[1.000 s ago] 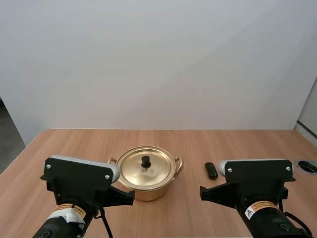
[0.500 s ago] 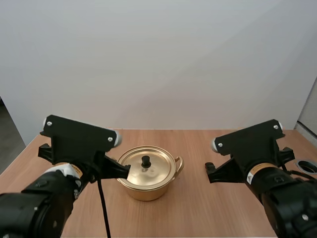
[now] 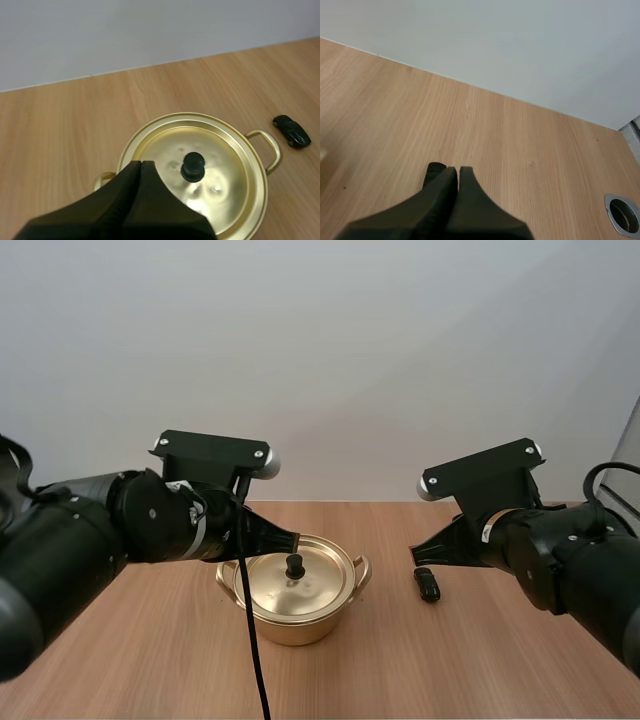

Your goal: Open the pot, put the car inside, and close it

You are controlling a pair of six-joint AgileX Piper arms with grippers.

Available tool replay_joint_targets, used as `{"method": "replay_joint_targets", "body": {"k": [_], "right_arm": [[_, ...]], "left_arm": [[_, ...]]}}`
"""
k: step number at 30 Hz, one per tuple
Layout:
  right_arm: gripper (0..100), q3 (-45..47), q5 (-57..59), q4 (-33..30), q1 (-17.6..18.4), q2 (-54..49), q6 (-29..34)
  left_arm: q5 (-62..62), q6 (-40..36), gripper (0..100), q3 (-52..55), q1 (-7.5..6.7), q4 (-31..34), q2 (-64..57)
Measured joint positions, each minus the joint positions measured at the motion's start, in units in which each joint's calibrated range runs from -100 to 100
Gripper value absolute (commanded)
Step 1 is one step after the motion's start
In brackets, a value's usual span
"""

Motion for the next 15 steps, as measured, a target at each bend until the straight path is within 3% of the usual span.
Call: {"method": "replay_joint_targets", "body": {"k": [2, 4, 8, 9, 10, 15], "right_arm": [[58, -0.12, -0.58, 0.00, 0.00, 1.83, -0.20], [68, -0.12, -1.18, 0.01, 0.00, 3.74, -0.64], [76, -0.12, -3.68, -0.33, 0.00, 7.58, -1.29], [76, -0.12, -4.34, -0.33, 0.00, 8.68, -1.45], [76, -0.12, -5.53, -0.33, 0.00, 9.91, -1.45], [76, -0.43, -10.69, -0.20, 0.00, 16.38, -1.45]], "left_arm": [[4.07, 2.80, 6, -1.49, -0.68, -3.20, 3.60], [7.62, 5.93, 19, -3.29, -1.15, -6.80, 7.56], [9.12, 11.85, 70, -6.06, -2.30, -12.92, 15.10], [8.40, 13.41, 77, -6.66, -2.72, -13.78, 17.07], [7.74, 14.94, 80, -7.25, -3.12, -14.38, 18.86], [7.04, 22.41, 73, -9.50, -3.57, -13.22, 24.61]]}}
